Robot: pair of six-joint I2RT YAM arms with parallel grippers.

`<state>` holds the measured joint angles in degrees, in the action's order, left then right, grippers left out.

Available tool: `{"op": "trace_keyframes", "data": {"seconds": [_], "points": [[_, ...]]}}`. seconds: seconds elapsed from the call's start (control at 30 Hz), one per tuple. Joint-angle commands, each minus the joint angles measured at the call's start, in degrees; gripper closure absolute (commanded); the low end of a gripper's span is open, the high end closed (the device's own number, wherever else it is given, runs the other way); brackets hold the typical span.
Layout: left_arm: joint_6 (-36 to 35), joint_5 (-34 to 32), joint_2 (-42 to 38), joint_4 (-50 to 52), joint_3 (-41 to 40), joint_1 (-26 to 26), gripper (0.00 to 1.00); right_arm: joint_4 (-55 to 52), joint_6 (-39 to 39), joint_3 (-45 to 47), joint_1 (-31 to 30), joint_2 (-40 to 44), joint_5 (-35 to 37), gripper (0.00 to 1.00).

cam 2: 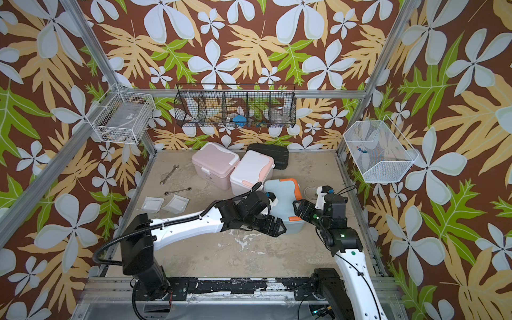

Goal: Open first aid kits and take out gauze
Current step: Move the first aid kit to the center of the board.

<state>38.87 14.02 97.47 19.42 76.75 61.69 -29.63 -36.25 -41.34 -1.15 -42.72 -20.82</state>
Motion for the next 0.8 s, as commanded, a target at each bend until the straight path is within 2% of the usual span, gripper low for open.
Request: {"op": "trace_keyframes", "data": {"seconds": [0.0,0.2,0.3,0.47,0.6,0.77], "points": [[0.8,-2.2,-3.5,-3.1,-1.9,-0.4,0.08,-1.1,0.1,-0.8,-0.1,-2.6,1.7,0.18],[-1.3,-2.7,-4.0,-0.4,-2.1,-6.0,0.05,2.4,4.2,-5.0,-0.1,-11.9,1.3,0.18],[-2.8,-1.8,-0.6,0.2,0.8,-8.1,0.04,3.5,5.9,-7.0,-0.1,-16.2,2.1,0.18],[-4.7,-0.3,7.1,0.7,7.8,-8.5,0.04,2.8,9.2,-9.2,-0.1,-22.1,1.5,0.18],[-4.7,1.9,9.6,-0.5,8.5,-8.5,0.05,2.8,10.2,-7.5,-0.2,-21.9,-1.0,0.18],[-3.3,4.4,7.2,-2.7,4.8,-6.9,0.06,0.9,10.4,-3.7,-1.2,-16.6,-3.6,0.18]]}}
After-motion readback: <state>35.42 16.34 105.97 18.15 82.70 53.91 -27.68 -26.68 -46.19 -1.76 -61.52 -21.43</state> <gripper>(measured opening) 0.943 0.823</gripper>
